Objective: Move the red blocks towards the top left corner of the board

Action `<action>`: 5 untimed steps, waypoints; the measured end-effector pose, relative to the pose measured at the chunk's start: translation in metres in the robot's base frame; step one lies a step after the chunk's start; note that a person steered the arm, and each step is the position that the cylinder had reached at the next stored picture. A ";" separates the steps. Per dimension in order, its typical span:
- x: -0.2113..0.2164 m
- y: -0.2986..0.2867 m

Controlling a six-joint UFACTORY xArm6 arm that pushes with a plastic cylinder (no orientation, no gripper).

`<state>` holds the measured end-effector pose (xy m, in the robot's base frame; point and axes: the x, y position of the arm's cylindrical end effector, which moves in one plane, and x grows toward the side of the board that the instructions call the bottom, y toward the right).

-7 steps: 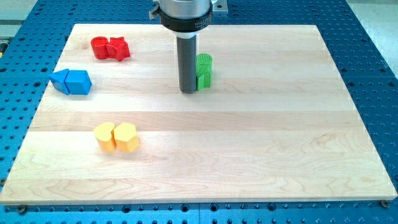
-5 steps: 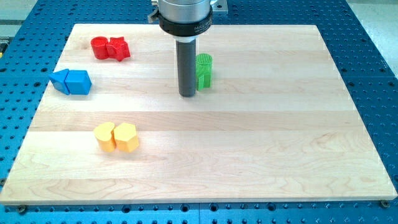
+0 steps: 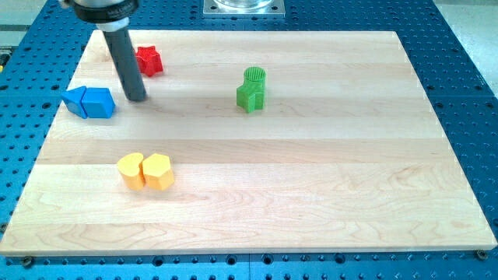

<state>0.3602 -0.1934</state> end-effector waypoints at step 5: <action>-0.052 0.060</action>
<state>0.3080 -0.1332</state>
